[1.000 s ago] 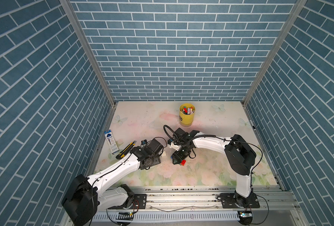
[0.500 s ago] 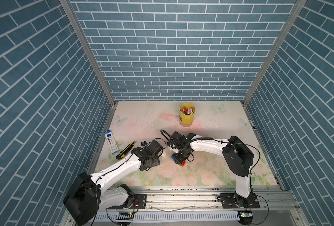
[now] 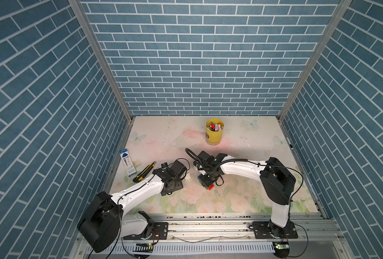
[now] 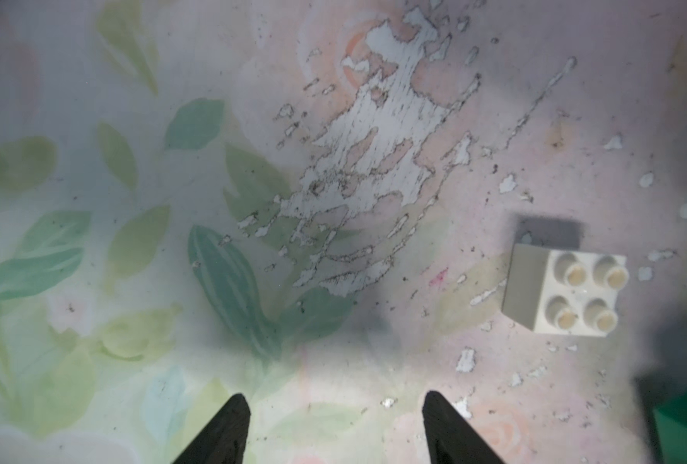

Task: Assemble the letter y with lego
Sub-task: Pick up the lego brick from the center of the board.

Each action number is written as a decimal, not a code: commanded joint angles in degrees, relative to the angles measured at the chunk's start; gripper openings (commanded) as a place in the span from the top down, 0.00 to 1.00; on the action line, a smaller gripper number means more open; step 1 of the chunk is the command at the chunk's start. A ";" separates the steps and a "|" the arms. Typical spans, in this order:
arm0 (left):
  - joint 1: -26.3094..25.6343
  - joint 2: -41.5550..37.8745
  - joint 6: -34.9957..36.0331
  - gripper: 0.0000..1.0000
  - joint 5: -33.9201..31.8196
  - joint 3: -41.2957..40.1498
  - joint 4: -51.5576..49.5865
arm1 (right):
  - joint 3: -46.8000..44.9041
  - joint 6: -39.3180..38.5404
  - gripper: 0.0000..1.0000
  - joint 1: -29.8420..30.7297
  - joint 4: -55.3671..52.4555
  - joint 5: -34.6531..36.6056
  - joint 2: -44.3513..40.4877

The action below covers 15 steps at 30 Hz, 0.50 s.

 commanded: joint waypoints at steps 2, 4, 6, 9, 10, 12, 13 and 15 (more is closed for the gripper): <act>0.65 5.08 0.99 0.30 -1.77 1.81 3.10 | -2.17 2.95 0.69 -0.67 1.13 1.13 -5.61; 0.68 8.15 1.47 0.31 -1.40 4.38 4.08 | -2.94 3.22 0.69 -0.85 0.90 1.65 -6.89; 0.69 10.72 1.74 0.32 -1.07 5.46 4.62 | -3.60 3.31 0.69 -1.09 0.92 1.97 -8.06; 0.71 13.53 1.79 0.33 -0.82 5.99 6.34 | -4.48 3.54 0.69 -1.28 1.00 2.23 -9.45; 0.71 14.30 1.95 0.33 -0.79 6.16 6.84 | -4.75 3.62 0.69 -1.35 1.07 2.23 -9.74; 0.63 15.85 2.10 0.34 -0.50 6.77 7.70 | -5.08 3.71 0.69 -1.55 1.20 2.23 -10.20; 0.60 16.65 2.27 0.34 -0.32 7.15 8.04 | -5.29 3.75 0.69 -1.56 1.39 2.23 -10.34; 0.25 18.12 2.71 0.35 0.05 8.00 8.71 | -5.48 3.80 0.69 -1.64 1.48 2.23 -10.43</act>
